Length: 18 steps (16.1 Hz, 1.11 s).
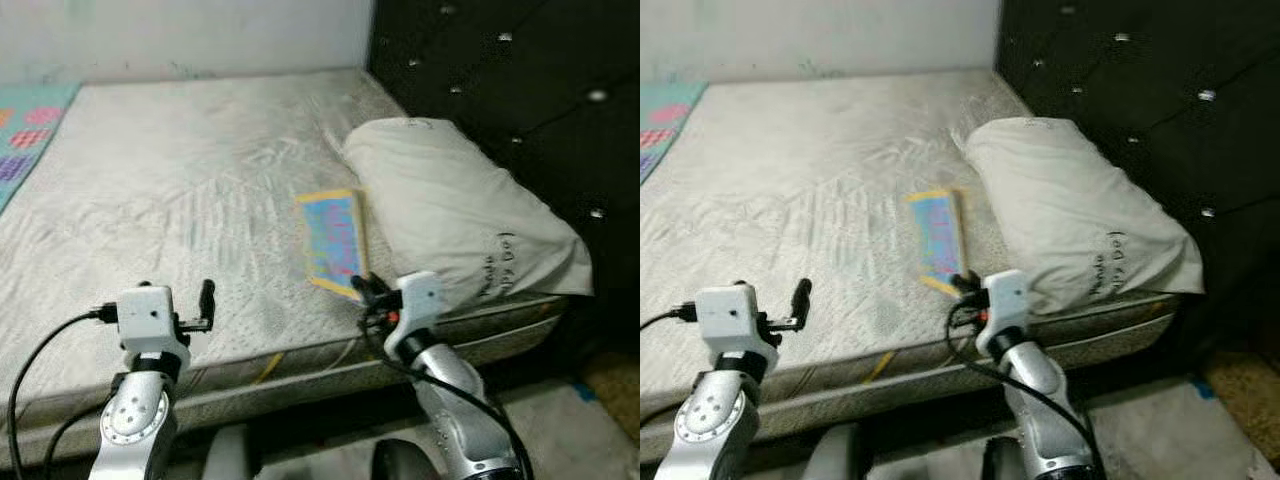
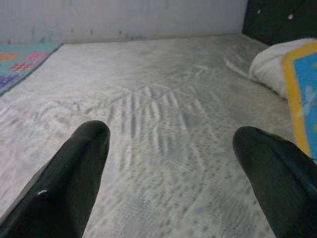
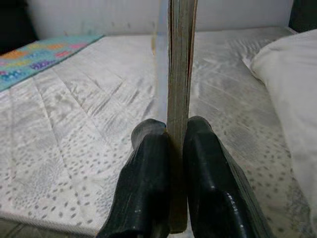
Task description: Clean up the room
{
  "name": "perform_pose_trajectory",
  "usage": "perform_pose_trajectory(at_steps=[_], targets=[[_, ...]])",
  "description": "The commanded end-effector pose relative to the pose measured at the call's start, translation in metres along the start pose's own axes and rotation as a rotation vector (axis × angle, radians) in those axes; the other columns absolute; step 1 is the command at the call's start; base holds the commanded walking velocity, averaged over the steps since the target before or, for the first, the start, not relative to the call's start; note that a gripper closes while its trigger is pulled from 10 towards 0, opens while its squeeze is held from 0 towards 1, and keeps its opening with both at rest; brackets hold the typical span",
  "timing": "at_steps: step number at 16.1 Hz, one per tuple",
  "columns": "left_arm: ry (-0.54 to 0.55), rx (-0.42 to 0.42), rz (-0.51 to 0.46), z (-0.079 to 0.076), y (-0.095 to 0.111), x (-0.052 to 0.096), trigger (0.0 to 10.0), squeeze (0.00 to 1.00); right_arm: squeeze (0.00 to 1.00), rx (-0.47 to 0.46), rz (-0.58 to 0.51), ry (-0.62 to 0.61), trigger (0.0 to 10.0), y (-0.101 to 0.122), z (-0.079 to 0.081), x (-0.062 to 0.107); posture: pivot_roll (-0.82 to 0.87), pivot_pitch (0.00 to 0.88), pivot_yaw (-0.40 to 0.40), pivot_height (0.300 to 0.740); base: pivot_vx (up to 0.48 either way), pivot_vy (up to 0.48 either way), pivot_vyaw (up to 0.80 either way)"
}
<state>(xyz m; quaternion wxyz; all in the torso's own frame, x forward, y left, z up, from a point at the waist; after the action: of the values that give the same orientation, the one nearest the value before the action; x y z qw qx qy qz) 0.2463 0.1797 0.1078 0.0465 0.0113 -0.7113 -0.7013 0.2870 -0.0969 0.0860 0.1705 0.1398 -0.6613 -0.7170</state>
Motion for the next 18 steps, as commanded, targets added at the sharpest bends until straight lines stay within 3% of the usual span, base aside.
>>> perform_pose_trajectory(at_steps=[1, 8, 13, 16, 18], targets=[[-0.018, 0.006, -0.006, -0.004, 0.002, 0.001, 10.0, 0.0, 0.0, 0.013, -0.068, -0.017, 10.0, 0.015, -0.007, 0.0, -0.08, 0.0, 0.005, 0.615, 0.349, 0.0, 0.0], [-0.014, 0.005, 0.003, -0.005, 0.0, 0.0, 10.0, 0.0, 0.0, 0.011, -0.064, -0.015, 10.0, 0.014, -0.007, 0.0, -0.07, 0.0, 0.006, 0.615, 0.311, 0.0, 0.0], [0.009, -0.004, 0.028, -0.004, -0.004, -0.002, 10.0, 0.0, 0.0, 0.027, -0.033, 0.031, 10.0, 0.009, -0.002, -0.001, -0.07, 0.0, 0.004, 0.615, 0.0, 0.0, 0.0], [0.011, -0.006, 0.034, -0.005, -0.005, -0.002, 10.0, 0.0, 0.0, -0.026, 0.098, 0.041, 10.0, -0.005, 0.002, 0.001, -0.07, 0.0, 0.003, 0.615, 0.0, 0.0, 0.0], [0.01, 0.003, 0.042, -0.007, -0.005, -0.003, 10.0, 0.0, 0.0, -0.087, 0.26, 0.037, 10.0, -0.026, 0.008, 0.003, -0.06, 0.0, 0.005, 0.615, 0.0, 0.0, 0.0]])
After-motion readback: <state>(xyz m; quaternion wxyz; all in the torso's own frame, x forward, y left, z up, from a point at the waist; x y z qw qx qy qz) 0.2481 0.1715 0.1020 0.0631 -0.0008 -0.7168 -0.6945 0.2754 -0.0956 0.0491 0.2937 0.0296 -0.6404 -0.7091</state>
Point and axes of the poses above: a point about 5 cm out from each wrist's last joint towards the gripper, its own x axis pointing back from the gripper into the wrist, its own y axis along the axis of the wrist's last joint, z = x × y, the point moved 1 cm from there along -x, pointing out of the wrist towards the gripper, and after that the axes turned 1 degree about x, right-handed, at the moved point
